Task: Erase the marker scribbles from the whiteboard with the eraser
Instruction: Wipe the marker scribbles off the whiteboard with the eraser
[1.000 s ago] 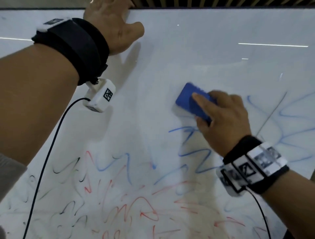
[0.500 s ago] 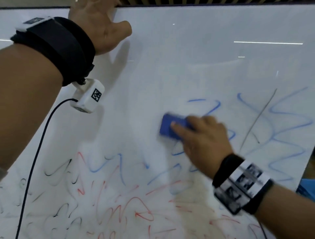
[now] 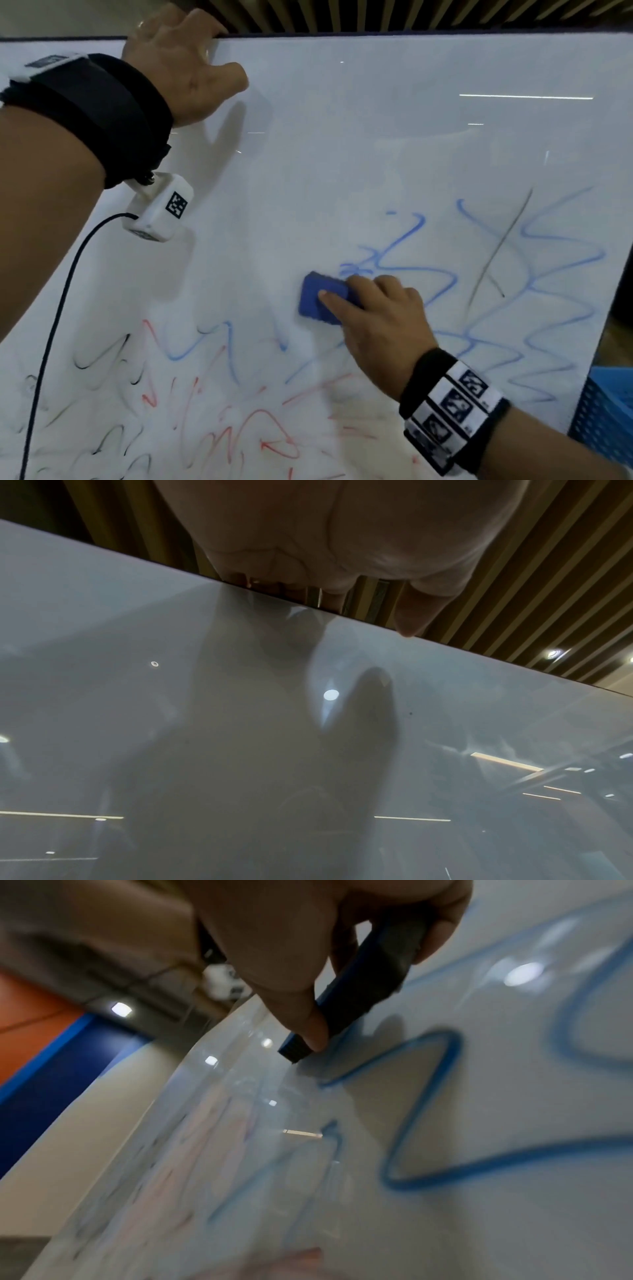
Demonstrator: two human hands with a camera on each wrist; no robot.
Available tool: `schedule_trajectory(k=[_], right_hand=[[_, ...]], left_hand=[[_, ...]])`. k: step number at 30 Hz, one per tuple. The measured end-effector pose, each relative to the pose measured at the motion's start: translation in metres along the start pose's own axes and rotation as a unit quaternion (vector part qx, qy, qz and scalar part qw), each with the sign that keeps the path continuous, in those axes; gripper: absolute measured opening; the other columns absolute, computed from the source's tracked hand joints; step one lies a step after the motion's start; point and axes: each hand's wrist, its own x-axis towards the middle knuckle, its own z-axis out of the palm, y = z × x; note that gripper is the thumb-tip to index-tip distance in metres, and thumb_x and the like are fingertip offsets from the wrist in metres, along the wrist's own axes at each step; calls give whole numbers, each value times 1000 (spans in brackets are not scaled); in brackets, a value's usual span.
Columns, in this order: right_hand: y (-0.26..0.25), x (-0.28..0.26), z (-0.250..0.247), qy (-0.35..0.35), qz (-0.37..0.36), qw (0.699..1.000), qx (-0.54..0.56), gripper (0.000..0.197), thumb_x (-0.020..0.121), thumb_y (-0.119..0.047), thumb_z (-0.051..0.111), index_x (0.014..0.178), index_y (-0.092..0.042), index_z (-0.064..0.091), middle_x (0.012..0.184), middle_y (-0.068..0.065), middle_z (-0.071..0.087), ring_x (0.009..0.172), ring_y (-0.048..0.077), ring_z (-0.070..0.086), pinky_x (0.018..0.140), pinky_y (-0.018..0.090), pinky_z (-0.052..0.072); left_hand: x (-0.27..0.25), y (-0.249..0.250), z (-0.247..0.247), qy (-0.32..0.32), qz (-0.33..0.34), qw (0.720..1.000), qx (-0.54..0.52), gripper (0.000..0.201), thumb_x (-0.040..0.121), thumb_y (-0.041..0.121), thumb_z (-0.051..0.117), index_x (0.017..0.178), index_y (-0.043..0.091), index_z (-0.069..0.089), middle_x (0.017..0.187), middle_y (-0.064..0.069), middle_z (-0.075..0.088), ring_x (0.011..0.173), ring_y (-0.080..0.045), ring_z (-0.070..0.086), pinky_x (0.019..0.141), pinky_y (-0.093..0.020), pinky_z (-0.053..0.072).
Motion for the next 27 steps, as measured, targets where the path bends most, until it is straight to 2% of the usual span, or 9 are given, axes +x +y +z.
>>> schedule_trajectory(k=[3,5,8,11,14,18,21,25,27], right_hand=[[27,22,-20,21,16,1000,4,52,67,-23,72,118,-35,67,111,3,64,84,35,54,65,38,41],[68,34,-41,95,84,992,-5,49,71,-28,66,120,-32,68,115,7,64,88,40,56,68,44,48],[90,27,-50,133,174,976,-7,51,75,-28,64,126,-26,65,116,10,61,89,41,53,74,46,49],[40,-8,-15,72,105,992,15,53,72,-22,67,125,-28,65,114,10,62,82,38,54,68,44,46],[18,-20,-7,-8,17,1000,2,55,67,-18,72,120,-31,66,111,5,62,83,35,54,64,39,42],[89,19,-53,98,128,986,-36,51,72,-27,67,123,-29,66,115,9,63,86,41,55,68,46,49],[83,19,-54,108,153,981,-42,52,73,-28,64,125,-28,65,116,10,62,88,41,53,68,45,47],[16,-14,-5,25,37,999,5,55,66,-18,69,120,-30,67,112,6,64,81,35,54,64,41,44],[26,-17,-5,9,27,1000,12,54,66,-16,71,118,-32,68,112,5,64,82,35,55,64,41,44]], left_hand=[[2,-2,-1,-2,2,1000,7,60,81,65,46,116,17,51,108,-18,54,106,-39,51,93,-50,43],[2,-4,-1,-4,0,1000,3,61,82,64,46,120,17,51,111,-17,54,110,-39,50,94,-49,42],[-1,-3,0,-1,2,1000,5,66,82,67,44,130,21,49,120,-18,55,115,-40,49,98,-54,43],[-2,-1,0,2,-10,1000,4,69,82,65,44,133,19,46,127,-20,52,120,-41,46,102,-52,40],[-1,2,-3,-4,-6,1000,1,63,82,66,45,124,19,51,118,-20,56,109,-41,52,97,-54,45],[-3,10,-6,-6,1,1000,19,56,84,61,47,124,22,53,113,-16,59,100,-40,55,88,-53,49],[-6,27,-6,14,5,999,37,50,86,54,47,110,10,51,95,-17,53,84,-37,50,73,-47,42],[-7,71,-1,-6,35,999,16,65,84,57,46,133,13,50,126,-19,55,110,-42,53,90,-47,43],[-6,87,3,-11,39,999,13,66,87,56,48,137,12,48,133,-20,52,119,-42,50,95,-46,41]])
